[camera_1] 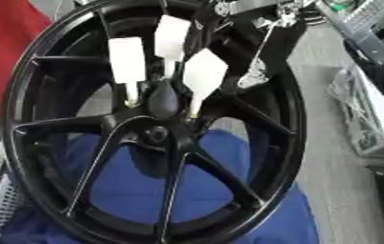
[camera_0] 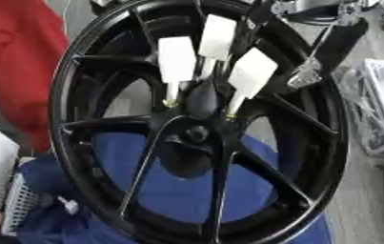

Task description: Pull the pin out of the wheel hub.

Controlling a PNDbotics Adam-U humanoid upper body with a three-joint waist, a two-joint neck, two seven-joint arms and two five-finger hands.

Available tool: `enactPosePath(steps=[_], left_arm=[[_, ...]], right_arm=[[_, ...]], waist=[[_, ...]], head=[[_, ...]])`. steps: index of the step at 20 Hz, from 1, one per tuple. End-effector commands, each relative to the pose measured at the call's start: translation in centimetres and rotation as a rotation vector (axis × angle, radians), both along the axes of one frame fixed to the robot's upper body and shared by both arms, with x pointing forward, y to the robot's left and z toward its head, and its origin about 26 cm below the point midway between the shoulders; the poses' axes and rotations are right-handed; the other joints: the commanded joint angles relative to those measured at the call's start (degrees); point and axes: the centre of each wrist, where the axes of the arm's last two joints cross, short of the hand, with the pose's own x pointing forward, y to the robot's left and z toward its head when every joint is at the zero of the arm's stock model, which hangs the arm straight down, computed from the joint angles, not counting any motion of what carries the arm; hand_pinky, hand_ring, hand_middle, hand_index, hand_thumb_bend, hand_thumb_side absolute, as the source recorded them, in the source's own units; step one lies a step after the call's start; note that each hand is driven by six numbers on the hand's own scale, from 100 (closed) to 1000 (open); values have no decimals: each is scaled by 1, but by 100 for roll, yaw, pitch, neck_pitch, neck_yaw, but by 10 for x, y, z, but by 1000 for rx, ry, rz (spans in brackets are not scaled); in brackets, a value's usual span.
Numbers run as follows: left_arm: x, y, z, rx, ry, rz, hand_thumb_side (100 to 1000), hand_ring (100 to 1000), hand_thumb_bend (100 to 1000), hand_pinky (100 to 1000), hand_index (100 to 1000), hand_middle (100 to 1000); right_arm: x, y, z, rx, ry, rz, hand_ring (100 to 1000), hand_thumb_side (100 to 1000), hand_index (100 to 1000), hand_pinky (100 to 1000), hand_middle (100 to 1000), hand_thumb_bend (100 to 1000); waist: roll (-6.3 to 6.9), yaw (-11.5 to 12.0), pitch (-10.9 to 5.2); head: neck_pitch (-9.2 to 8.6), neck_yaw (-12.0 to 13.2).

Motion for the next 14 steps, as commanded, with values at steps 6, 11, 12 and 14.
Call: enactPosePath(steps=[6,11,12,14], left_arm=[[-6,0,16,13,-38,0,803,785,333,874,838,791],[-6,0,16,13,-38,-2,807,785,330,875,838,790],[-6,0,16,12,-38,-2,808,785,329,875,837,791],[-6,0,16,12,-39,-3,809,785,328,876,838,791]], right_arm=[[-6,-3,7,12,-28,4,738,156,789,819,676,407],[-7,-3,3,13,-38,4,722,147,769,810,653,362],[-7,-3,2,19,-39,4,719,152,763,809,646,342],[-7,-4,2,33,-38,5,708,157,741,805,618,312]], waist=[[26,6,-102],[26,10,-104],[26,8,-105],[26,6,-106]], head=[[15,33],[11,44],[9,46],[11,52]])
